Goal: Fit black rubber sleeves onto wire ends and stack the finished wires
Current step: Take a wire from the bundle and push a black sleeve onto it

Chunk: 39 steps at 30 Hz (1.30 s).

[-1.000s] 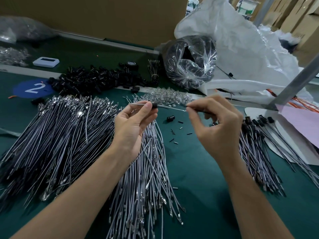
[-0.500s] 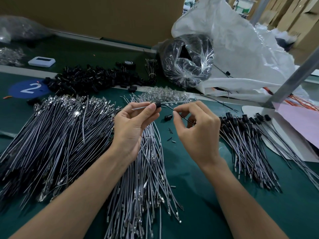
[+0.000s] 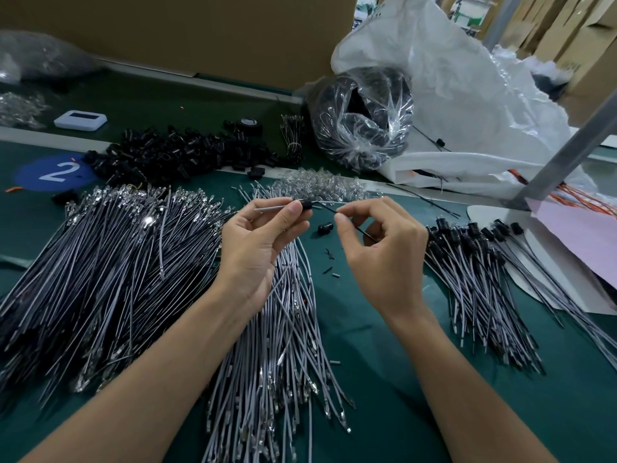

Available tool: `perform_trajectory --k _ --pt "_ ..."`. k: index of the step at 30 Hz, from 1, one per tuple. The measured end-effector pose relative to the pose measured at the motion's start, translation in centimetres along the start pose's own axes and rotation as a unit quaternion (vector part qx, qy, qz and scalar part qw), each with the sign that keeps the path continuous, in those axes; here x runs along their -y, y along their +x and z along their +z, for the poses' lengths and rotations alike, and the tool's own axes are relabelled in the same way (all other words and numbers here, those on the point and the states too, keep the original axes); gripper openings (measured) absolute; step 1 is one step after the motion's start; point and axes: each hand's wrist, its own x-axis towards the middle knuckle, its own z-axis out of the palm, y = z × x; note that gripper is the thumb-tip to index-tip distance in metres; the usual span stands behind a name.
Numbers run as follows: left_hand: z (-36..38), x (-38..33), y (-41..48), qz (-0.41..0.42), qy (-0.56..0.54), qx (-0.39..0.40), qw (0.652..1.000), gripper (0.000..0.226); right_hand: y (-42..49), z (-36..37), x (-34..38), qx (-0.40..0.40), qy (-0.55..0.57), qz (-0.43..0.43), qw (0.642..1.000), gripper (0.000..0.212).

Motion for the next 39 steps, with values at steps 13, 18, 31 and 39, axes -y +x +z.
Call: perform_trajectory --k 13,18,31,39 --pt "0.04 -0.01 0.07 -0.006 0.029 0.012 0.999 0.018 0.33 -0.12 -0.53 0.066 0.056 0.007 0.996 0.012" --pt "0.27 0.17 -0.19 0.011 0.066 0.029 0.997 0.019 0.45 -0.22 -0.37 0.069 0.072 0.020 0.995 0.013" --pt "0.52 0.57 -0.42 0.023 0.097 0.034 0.994 0.028 0.17 0.10 -0.36 0.079 0.050 0.007 0.996 0.006" --pt "0.50 0.75 -0.39 0.011 0.117 0.063 0.991 0.029 0.28 0.00 -0.43 0.090 0.075 0.054 0.992 0.012"
